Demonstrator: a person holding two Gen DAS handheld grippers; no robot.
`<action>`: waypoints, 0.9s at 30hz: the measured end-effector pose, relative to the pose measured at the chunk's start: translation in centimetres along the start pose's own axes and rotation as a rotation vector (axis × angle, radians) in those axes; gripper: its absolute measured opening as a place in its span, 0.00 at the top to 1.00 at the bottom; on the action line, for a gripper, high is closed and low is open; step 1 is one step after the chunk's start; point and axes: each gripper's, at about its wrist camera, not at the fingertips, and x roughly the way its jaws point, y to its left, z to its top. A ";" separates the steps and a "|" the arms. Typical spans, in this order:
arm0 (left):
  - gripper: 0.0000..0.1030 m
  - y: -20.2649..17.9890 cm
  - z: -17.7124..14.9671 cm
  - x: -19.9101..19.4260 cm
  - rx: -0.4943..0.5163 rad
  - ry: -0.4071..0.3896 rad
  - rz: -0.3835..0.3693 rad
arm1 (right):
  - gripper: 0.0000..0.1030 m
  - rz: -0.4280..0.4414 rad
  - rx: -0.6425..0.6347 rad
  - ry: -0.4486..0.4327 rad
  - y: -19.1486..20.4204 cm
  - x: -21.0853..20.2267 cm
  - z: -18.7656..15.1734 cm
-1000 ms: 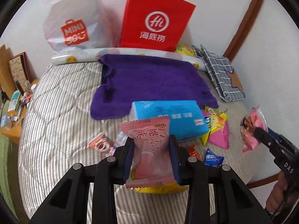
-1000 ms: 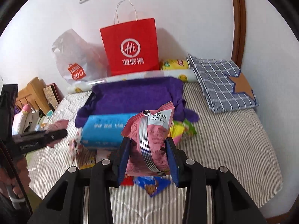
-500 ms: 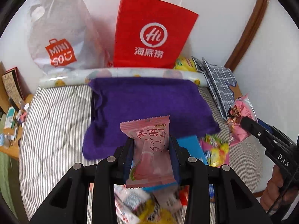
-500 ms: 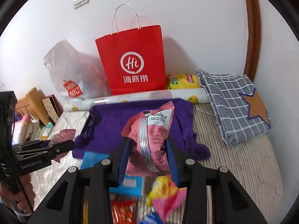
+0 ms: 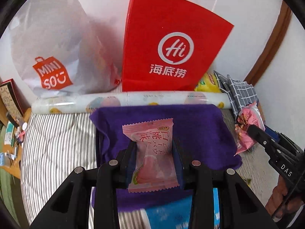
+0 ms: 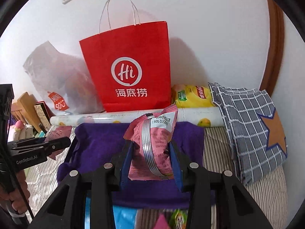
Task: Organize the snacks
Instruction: 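Carry the pink candy and pink-and-silver bag with both tools over the purple towel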
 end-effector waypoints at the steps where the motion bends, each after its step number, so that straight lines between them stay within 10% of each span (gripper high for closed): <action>1: 0.65 0.1 0.3 0.4 0.002 -0.001 0.005 | 0.65 -0.001 -0.002 0.004 -0.1 0.6 0.3; 27: 0.65 4.1 1.0 9.7 -0.057 0.150 0.060 | 0.65 -0.015 -0.013 0.142 -1.6 10.4 1.0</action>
